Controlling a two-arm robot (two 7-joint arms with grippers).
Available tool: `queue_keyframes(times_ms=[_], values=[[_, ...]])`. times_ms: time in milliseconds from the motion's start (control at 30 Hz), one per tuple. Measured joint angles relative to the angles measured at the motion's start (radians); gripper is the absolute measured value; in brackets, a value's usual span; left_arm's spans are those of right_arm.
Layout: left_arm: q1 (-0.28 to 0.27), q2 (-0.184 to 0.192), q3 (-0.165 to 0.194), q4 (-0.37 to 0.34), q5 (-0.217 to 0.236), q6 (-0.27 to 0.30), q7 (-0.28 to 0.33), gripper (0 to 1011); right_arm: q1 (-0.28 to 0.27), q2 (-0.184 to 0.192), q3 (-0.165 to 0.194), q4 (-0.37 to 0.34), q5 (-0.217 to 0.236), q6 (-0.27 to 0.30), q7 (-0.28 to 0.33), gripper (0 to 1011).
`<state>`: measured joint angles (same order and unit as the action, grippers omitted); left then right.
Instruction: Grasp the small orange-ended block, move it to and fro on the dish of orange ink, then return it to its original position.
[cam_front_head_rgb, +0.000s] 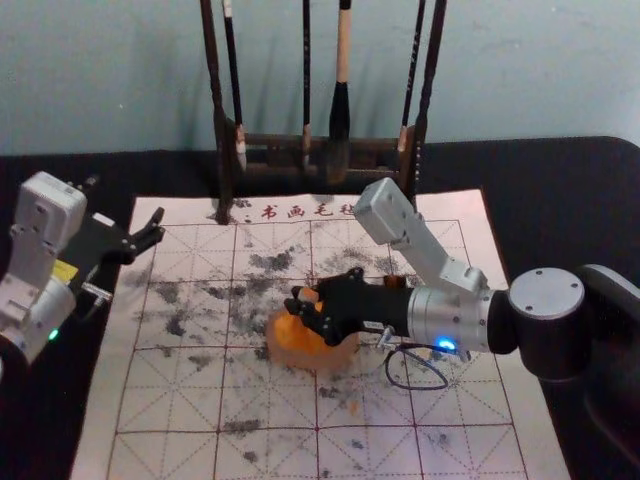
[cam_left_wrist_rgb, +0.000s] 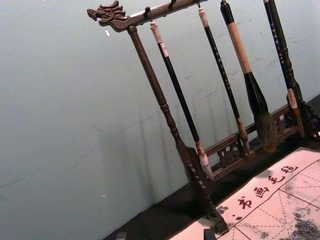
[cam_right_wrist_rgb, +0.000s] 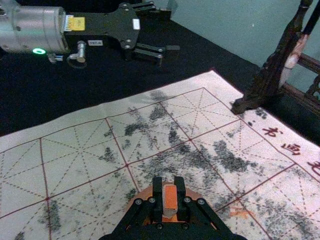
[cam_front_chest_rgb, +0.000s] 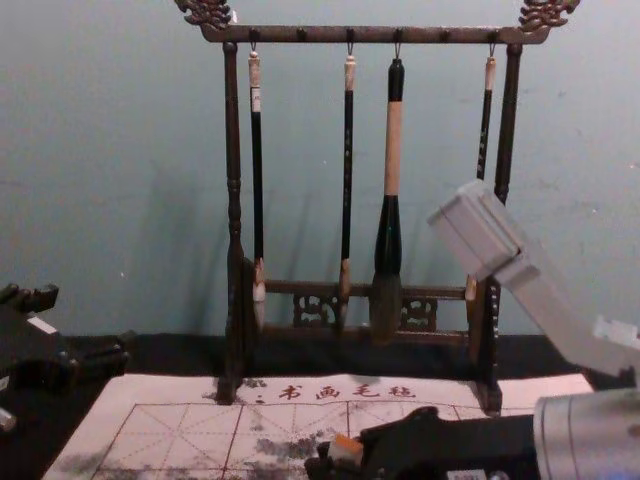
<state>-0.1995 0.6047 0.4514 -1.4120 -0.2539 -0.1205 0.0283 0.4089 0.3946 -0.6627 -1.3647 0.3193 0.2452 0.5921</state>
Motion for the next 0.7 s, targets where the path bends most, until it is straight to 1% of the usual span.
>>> queue_keyframes(times_ms=[133,333,467,700], values=[[0.0,0.0,0.0,0.0,0.0,0.0,0.0,1002,0.009,-0.005,0.002,0.014,-0.004,-0.002,-0.008,114],[0.0,0.0,0.0,0.0,0.0,0.0,0.0,1001,0.011,-0.004,0.011,0.018,-0.009,-0.001,-0.02,114],[0.0,0.0,0.0,0.0,0.0,0.0,0.0,1001,0.007,0.004,0.02,0.013,-0.012,0.0,-0.027,114],[0.0,0.0,0.0,0.0,0.0,0.0,0.0,1001,-0.01,0.027,0.032,-0.015,-0.018,0.003,-0.031,114]])
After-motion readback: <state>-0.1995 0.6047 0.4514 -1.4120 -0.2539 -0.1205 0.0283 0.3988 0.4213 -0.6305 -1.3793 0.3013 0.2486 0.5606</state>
